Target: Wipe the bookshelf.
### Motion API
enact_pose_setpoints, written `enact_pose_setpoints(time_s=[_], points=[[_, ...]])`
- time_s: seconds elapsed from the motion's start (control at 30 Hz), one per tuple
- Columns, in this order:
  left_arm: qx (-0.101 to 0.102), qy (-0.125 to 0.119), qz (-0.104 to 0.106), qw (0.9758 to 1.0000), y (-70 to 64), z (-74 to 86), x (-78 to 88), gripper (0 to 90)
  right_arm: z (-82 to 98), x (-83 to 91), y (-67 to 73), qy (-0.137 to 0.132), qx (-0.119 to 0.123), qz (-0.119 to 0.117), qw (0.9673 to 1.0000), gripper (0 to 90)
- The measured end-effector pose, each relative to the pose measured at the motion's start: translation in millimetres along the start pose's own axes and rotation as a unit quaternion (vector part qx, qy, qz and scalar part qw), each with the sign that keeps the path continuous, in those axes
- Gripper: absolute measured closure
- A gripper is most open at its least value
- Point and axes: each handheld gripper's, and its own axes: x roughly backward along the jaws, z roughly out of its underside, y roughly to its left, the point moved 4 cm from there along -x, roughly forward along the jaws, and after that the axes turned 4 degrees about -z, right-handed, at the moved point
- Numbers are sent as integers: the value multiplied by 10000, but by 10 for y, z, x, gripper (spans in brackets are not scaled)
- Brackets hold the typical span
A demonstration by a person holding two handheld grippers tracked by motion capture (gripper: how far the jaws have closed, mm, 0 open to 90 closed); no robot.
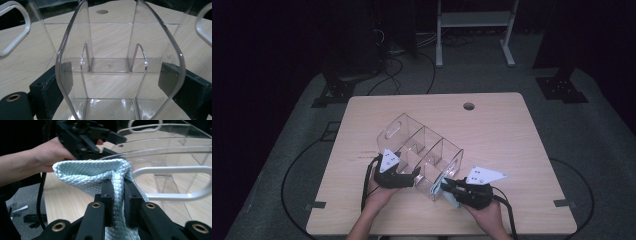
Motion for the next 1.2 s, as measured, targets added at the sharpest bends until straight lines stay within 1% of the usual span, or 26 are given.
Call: enact_pose_setpoints(time_s=[0.03, 0.07, 0.1, 0.13, 0.17, 0.23, 0.27, 0.3, 0.33, 0.4, 0.43, 0.5, 0.6, 0.67, 0.73, 0.77, 0.83, 0.9, 0.93, 0.97, 1.03, 1.1, 1.2], points=[[2, 0, 1, 10000, 2, 0, 0, 81, 11, 15, -44, -6, -59, 134, 9999, 798], [-23, 0, -3, 10000, 4, -1, 0, 81, 20, 21, -67, 2, -73, 182, 9998, 798], [10, 4, -14, 10000, -1, 0, 0, 80, 34, 22, -84, -1, -128, 201, 9997, 798], [14, -4, -25, 10000, -1, 2, 0, 80, 45, 15, -82, -28, -177, 173, 9997, 797], [16, 3, -33, 10000, 1, 4, 2, 79, 60, -9, -59, 38, -161, 151, 9998, 797], [19, 4, -26, 10000, 17, 10, 9, 79, 86, -60, 3, 88, -78, 102, 9999, 797], [20, 6, -15, 10000, 24, 9, 12, 80, 104, -92, 40, 148, -46, 18, 9999, 797], [12, 11, 1, 10000, 28, 10, 14, 80, 113, -110, 55, 175, -26, -16, 9998, 797], [10, 12, 21, 10000, 30, 10, 15, 82, 119, -116, 53, 179, -12, -34, 9998, 797], [-5, 0, 26, 10000, 28, 9, 15, 83, 126, -110, 17, 191, -112, -92, 9997, 798], [-35, 2, 23, 10000, 29, 7, 15, 84, 135, -105, -15, 195, -147, -69, 9997, 798], [-20, 0, 11, 10000, 27, 8, 13, 84, 168, -105, -77, 211, -169, 1, 9996, 798], [9, 6, -2, 10000, 27, 10, 15, 83, 225, -125, -125, 323, -234, 152, 9991, 797], [22, 15, -26, 10000, 26, 10, 16, 83, 240, -140, -107, 314, -327, 154, 9989, 797], [35, 26, -23, 10000, 39, 12, 22, 82, 241, -172, -35, 330, -222, 79, 9992, 797], [29, 12, -10, 10000, 47, 13, 23, 83, 242, -181, -16, 352, -212, 28, 9992, 797], [4, 24, 47, 10000, 60, 15, 31, 84, 243, -195, -10, 361, -207, -53, 9991, 798], [-4, 14, 73, 10000, 57, 15, 33, 87, 243, -184, -56, 390, -262, -82, 9989, 798], [-16, 15, 81, 10000, 57, 14, 34, 90, 249, -176, -93, 409, -276, -31, 9988, 798], [-18, 18, 85, 10000, 55, 14, 34, 90, 257, -166, -145, 426, -281, 44, 9987, 798], [-16, 11, 78, 10000, 45, 10, 32, 89, 279, -143, -274, 447, -405, 233, 9979, 798], [-27, 22, 81, 10000, 37, 9, 32, 90, 278, -93, -444, 361, -537, 483, 9967, 798], [-16, 14, 59, 10000, 24, 7, 26, 89, 261, -35, -653, 265, -681, 703, 9948, 798]])
